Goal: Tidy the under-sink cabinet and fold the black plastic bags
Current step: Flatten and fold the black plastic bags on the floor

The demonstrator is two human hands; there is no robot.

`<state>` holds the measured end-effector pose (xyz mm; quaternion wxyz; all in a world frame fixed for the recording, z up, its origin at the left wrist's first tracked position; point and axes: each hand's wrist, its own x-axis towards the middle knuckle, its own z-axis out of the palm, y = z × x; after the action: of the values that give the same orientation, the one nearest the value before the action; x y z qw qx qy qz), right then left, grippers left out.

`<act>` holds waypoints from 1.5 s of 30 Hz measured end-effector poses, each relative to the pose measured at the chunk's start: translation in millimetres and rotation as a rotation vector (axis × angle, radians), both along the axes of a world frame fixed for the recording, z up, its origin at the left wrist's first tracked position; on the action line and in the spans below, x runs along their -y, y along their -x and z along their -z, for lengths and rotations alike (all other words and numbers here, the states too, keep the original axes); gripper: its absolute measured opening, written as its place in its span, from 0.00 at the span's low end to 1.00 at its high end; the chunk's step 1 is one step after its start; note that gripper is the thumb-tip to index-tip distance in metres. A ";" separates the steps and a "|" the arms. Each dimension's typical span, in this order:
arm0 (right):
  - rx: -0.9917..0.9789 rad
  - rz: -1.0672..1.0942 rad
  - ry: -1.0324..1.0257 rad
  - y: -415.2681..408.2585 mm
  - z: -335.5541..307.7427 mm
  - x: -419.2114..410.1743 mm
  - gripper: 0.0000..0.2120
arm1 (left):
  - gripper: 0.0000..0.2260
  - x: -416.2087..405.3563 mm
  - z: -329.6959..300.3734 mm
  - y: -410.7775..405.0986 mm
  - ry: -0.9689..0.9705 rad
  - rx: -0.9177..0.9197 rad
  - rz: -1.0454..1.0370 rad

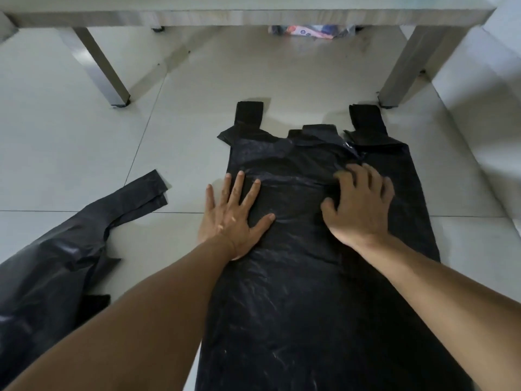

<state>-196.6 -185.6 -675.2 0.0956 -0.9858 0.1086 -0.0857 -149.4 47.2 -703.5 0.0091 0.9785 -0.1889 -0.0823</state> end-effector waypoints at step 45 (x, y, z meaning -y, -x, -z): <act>-0.184 -0.343 -0.093 -179.8 -7.7 -67.2 0.22 | 0.40 0.2 -0.1 -0.1 0.079 0.003 -0.072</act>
<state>-16.7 -118.4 -667.4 0.1437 -0.9880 -0.0487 0.0275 -149.2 47.0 -703.4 0.0506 0.9837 -0.1566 -0.0728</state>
